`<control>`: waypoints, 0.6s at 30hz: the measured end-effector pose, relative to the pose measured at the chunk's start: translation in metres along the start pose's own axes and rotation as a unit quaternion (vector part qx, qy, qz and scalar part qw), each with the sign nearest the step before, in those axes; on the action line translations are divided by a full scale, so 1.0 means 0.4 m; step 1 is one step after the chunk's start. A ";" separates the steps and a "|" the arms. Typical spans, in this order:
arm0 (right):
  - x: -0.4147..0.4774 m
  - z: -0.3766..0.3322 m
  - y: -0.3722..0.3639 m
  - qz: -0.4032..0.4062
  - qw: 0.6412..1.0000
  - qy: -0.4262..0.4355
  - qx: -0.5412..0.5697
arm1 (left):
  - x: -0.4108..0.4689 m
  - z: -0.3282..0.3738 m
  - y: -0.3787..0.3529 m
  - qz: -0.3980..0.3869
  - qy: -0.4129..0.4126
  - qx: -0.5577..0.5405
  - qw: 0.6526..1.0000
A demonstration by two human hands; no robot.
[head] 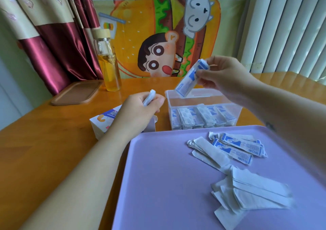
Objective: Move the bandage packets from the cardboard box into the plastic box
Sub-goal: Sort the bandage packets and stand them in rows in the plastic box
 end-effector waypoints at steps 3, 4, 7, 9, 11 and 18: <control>0.085 0.031 0.032 -0.027 0.995 -0.085 -0.037 | 0.072 -0.005 -0.017 -0.034 0.015 0.033 0.999; 0.109 0.048 0.034 -0.048 0.991 -0.116 -0.053 | 0.092 -0.008 -0.027 -0.047 0.022 0.049 0.997; 0.167 0.098 0.029 -0.103 0.975 -0.180 -0.079 | 0.140 -0.022 -0.049 -0.062 0.043 0.079 0.994; 0.190 0.119 0.018 -0.141 0.967 -0.199 -0.075 | 0.155 -0.033 -0.053 -0.065 0.042 0.078 0.994; 0.203 0.134 0.000 -0.179 0.956 -0.215 -0.085 | 0.166 -0.044 -0.053 -0.073 0.030 0.091 0.993; 0.216 0.160 -0.052 -0.258 0.926 -0.257 -0.103 | 0.178 -0.055 -0.056 -0.084 0.010 0.116 0.990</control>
Point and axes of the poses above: each hand's wrist, its own x-axis towards the middle knuckle, its own y-axis out of the back of the hand, z = x × y, the point moved 1 cm from there along x, towards the middle knuckle, and after that the axes turned 9 degrees about -z, right-handed, at the moved point
